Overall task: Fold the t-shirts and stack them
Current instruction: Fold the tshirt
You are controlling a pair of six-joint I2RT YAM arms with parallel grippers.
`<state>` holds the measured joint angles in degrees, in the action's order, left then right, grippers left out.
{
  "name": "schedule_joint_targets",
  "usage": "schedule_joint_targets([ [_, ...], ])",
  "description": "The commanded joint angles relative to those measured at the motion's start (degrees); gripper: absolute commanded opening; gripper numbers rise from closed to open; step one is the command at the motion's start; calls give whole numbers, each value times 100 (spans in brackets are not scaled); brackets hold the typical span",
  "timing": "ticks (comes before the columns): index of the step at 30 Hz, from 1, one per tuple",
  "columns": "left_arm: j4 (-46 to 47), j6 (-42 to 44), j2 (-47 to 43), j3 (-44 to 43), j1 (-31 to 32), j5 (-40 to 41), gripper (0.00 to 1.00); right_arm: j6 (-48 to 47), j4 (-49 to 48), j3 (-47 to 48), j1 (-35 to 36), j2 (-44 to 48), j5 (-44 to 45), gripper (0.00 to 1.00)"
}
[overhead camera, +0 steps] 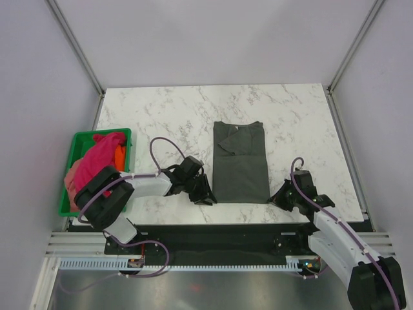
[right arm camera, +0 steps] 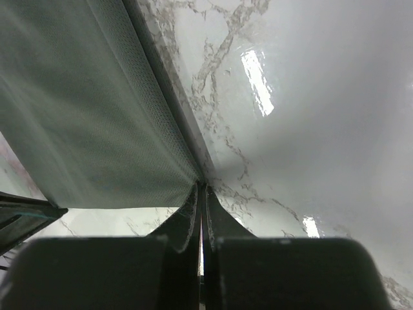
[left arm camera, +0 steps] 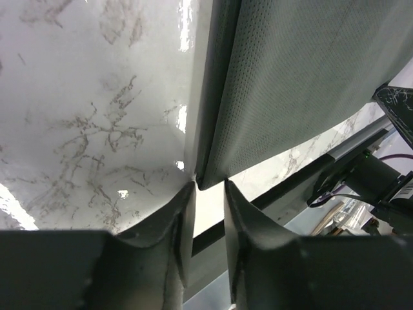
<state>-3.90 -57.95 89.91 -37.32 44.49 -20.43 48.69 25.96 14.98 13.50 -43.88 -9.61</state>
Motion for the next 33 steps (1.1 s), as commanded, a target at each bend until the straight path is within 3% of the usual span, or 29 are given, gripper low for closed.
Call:
schedule_joint_targets([
  [1,-41,-181,220,58,60,416,31,80,76,-39,39,116,-76,0],
  [4,-41,-190,229,41,60,469,19,80,76,-48,48,134,-94,0],
  [6,-41,-155,238,6,60,487,3,71,94,-57,48,169,-85,0],
  [17,-234,-392,-737,172,165,425,2,-193,999,664,74,617,275,0],
  [25,-339,-506,-1133,111,587,487,2,-254,1473,804,100,1153,205,0],
  [33,-1165,-823,-1511,-320,1158,1093,2,-281,2291,1244,101,1786,318,0],
])
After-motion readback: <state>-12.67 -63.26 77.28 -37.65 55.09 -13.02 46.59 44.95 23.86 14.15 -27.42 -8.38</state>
